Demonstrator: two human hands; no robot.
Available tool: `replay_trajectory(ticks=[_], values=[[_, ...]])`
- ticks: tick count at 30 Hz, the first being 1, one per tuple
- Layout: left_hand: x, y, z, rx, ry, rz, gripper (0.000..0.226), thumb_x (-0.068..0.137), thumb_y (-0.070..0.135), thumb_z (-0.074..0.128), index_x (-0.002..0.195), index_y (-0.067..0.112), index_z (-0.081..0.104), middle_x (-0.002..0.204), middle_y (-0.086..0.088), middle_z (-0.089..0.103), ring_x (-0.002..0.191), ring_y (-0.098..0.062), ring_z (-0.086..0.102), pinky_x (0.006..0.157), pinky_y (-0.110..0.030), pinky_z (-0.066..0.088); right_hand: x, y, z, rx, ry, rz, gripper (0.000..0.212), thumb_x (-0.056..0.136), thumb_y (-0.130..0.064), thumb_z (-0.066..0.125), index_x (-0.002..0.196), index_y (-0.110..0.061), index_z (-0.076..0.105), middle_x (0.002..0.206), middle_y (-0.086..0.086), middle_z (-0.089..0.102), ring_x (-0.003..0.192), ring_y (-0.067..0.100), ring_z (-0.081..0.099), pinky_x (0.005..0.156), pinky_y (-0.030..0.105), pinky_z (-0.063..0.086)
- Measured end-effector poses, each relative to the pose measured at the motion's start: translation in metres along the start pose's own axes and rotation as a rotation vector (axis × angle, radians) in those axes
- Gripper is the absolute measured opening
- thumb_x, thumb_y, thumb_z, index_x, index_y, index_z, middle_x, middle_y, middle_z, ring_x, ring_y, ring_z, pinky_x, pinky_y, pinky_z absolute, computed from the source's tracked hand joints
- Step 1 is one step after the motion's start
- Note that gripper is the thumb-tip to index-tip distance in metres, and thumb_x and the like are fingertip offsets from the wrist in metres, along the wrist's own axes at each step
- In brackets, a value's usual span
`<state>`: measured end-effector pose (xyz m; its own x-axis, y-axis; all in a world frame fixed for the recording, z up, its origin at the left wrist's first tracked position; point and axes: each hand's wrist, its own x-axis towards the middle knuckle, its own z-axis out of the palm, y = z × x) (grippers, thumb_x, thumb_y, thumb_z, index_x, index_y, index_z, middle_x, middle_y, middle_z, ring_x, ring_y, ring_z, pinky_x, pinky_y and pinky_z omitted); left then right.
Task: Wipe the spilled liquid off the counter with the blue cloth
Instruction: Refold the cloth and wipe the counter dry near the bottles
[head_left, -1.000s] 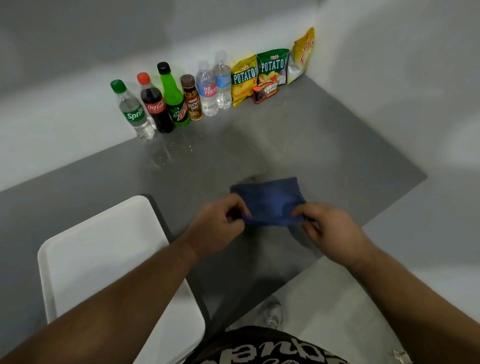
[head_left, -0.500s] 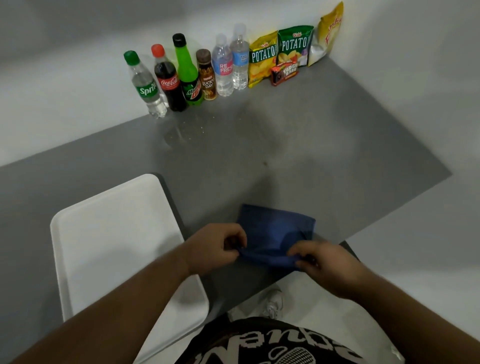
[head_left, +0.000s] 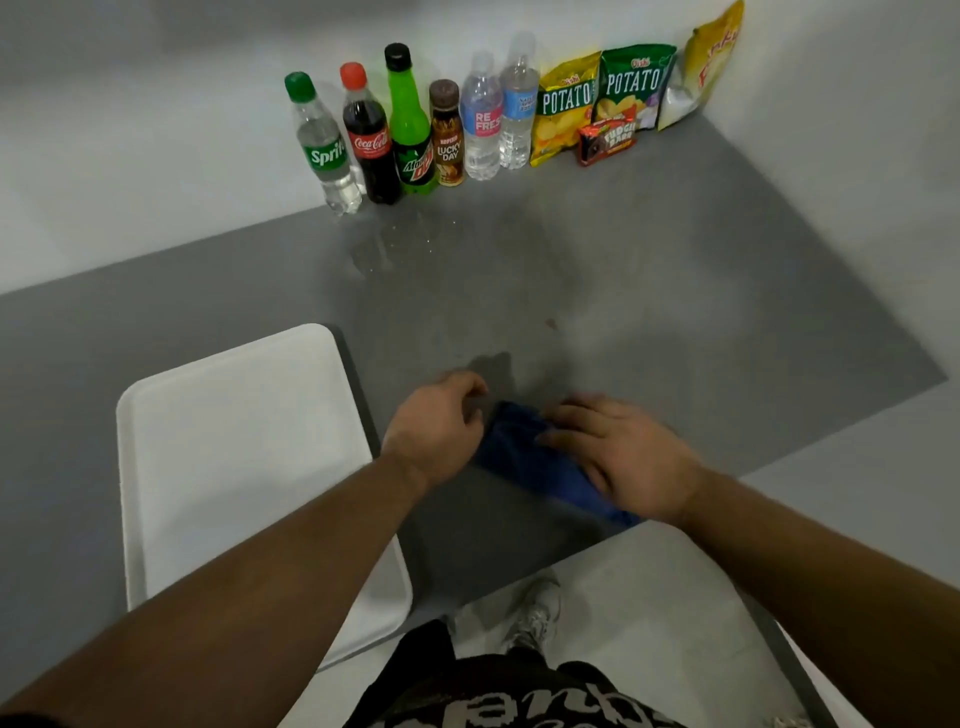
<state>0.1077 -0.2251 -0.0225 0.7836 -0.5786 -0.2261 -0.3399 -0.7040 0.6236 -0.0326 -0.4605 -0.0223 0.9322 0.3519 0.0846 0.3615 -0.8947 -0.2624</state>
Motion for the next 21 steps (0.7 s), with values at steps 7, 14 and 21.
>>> replay_trajectory(ticks=[7, 14, 21], values=[[-0.028, -0.034, -0.020, 0.227, 0.182, -0.018, 0.027, 0.089, 0.021, 0.065, 0.115, 0.022, 0.067, 0.118, -0.003, 0.070, 0.111, -0.028, 0.063, 0.102, -0.043, 0.051, 0.035, -0.002, 0.036, -0.064, -0.434, -0.147, 0.056, 0.109, -0.041, 0.025, 0.162, -0.042, 0.008, 0.170, -0.017, -0.003, 0.155, 0.011, -0.018, 0.128, 0.045, -0.004], [-0.029, -0.066, -0.024, 0.299, 0.168, -0.002, 0.031, 0.096, 0.033, 0.062, 0.125, 0.023, 0.064, 0.142, 0.001, 0.059, 0.134, -0.026, 0.050, 0.124, -0.048, 0.034, 0.008, -0.023, 0.049, 0.028, -0.208, 0.344, 0.058, 0.106, -0.042, 0.022, 0.163, -0.036, 0.013, 0.171, -0.011, 0.007, 0.158, 0.016, -0.006, 0.127, 0.049, 0.009], [-0.019, -0.093, -0.030, 0.314, 0.171, 0.100, 0.032, 0.097, 0.036, 0.061, 0.125, 0.022, 0.064, 0.143, -0.002, 0.059, 0.135, -0.028, 0.049, 0.125, -0.052, 0.028, 0.055, -0.060, 0.068, 0.058, -0.077, 0.625, 0.062, 0.101, -0.039, 0.021, 0.162, -0.028, 0.020, 0.172, -0.001, 0.012, 0.158, 0.024, -0.001, 0.127, 0.047, -0.001]])
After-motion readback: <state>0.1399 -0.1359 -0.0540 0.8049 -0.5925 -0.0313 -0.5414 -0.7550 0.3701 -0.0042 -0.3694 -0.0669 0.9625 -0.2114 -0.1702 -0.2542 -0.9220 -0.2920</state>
